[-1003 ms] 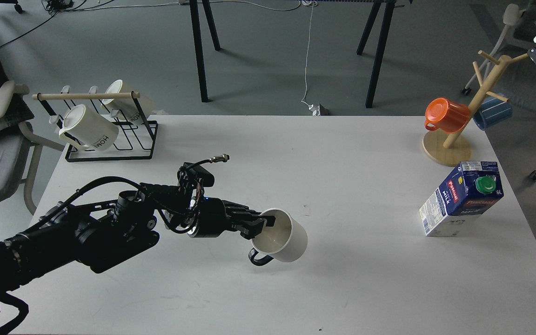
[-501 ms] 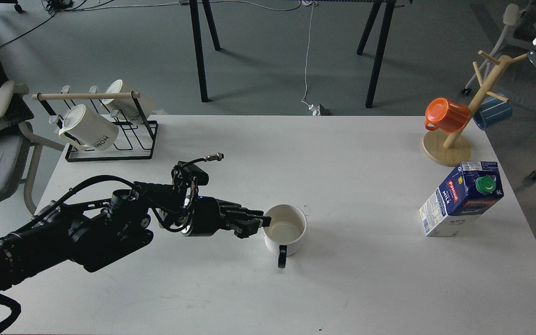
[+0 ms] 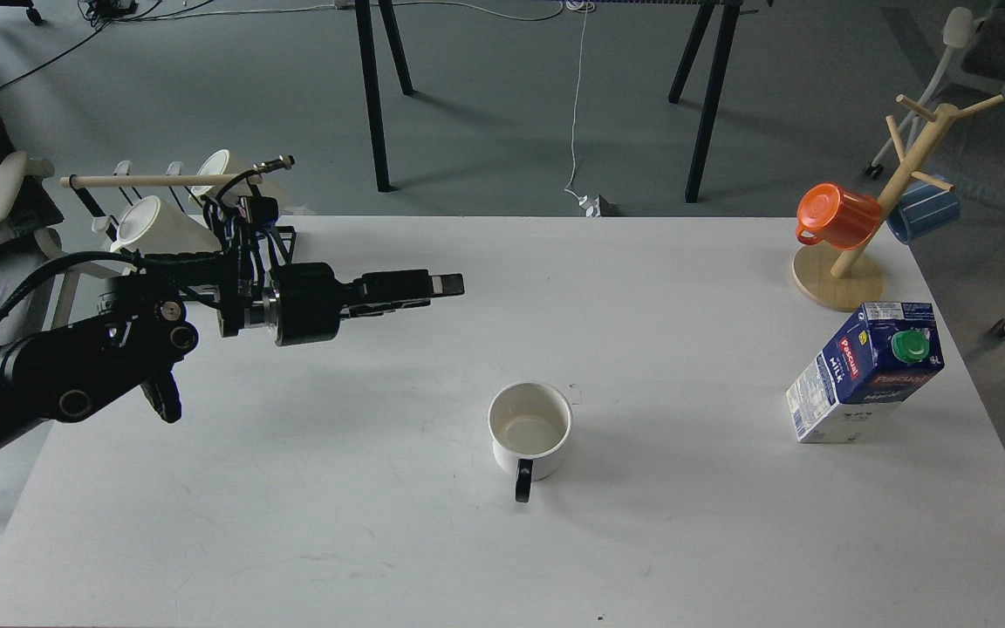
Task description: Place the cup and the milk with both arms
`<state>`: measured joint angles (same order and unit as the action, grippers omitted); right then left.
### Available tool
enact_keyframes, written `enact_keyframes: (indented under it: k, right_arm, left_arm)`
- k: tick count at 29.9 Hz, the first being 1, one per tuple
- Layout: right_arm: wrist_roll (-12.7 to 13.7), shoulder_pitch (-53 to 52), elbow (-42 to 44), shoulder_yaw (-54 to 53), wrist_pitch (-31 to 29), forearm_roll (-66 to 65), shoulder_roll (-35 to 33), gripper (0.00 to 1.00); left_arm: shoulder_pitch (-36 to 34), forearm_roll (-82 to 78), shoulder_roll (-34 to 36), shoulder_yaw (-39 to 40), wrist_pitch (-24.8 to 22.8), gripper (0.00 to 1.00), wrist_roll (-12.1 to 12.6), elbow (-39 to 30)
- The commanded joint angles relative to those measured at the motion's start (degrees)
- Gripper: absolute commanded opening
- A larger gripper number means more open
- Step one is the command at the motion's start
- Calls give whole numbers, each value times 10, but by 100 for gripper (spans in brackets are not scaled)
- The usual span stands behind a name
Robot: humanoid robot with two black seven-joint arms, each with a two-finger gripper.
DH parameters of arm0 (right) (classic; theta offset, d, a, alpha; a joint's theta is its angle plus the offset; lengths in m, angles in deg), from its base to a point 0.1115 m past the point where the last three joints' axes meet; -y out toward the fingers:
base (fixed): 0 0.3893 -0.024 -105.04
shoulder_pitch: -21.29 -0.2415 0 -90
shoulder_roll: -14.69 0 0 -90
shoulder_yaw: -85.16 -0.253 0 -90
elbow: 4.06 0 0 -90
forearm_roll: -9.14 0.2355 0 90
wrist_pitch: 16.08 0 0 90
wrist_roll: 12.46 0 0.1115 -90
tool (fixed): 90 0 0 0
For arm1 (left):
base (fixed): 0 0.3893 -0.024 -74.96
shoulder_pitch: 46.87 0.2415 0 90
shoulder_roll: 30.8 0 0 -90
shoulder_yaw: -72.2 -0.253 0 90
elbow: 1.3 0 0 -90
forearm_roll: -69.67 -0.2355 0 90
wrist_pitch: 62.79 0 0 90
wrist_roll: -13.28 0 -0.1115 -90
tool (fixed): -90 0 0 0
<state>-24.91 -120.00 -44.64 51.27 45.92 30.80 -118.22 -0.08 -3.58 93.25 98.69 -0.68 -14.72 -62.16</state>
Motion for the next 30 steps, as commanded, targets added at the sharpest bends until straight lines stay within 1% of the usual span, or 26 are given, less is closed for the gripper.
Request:
enact_keyframes:
  k: [1, 3, 6, 8, 9, 10, 11, 12, 16, 21, 26, 28, 30]
  right_arm:
    - [0, -4, -19, -2, 0, 1, -1, 99]
    - [1, -10, -34, -1, 0, -1, -4, 99]
    - [9, -18, -70, 0, 0, 0, -31, 99]
    - [39, -20, -115, -5, 0, 12, -58, 99]
    - [60, -18, -150, -10, 0, 32, -73, 99]
    - [74, -16, -179, -14, 0, 63, -86, 99]
    - [82, -12, -212, -15, 0, 111, -102, 99]
    - [85, -7, -242, -12, 0, 168, -122, 99]
    - [86, 50, -359, -12, 0, 348, -198, 99]
    - [84, 150, -478, -9, 0, 497, -328, 99]
    - [74, 246, -563, -2, 0, 581, -411, 99]
    - [67, 262, -581, 12, 0, 588, -440, 99]
    - [64, 262, -586, 53, 0, 588, -461, 99]
  left_arm:
    - [0, 84, 44, 71, -1, 88, 0, 4]
    - [-2, 161, 69, 101, -1, 88, 0, 14]
    - [-7, 287, 102, 108, -1, 88, 0, 41]
    - [-14, 354, 127, 106, -1, 88, 0, 46]
    - [-14, 386, 139, 108, -1, 88, 0, 47]
    - [-14, 414, 149, 108, -1, 88, 0, 47]
    - [-11, 447, 161, 108, -1, 88, 0, 48]
    - [-8, 479, 172, 108, -1, 88, 0, 50]
    - [1, 579, 189, 108, -1, 88, 0, 57]
    - [22, 602, 185, 108, -1, 88, 0, 67]
    - [53, 600, 181, 108, -1, 88, 0, 65]
    - [57, 600, 176, 108, -1, 89, 0, 66]
    - [59, 600, 174, 108, -1, 89, 0, 66]
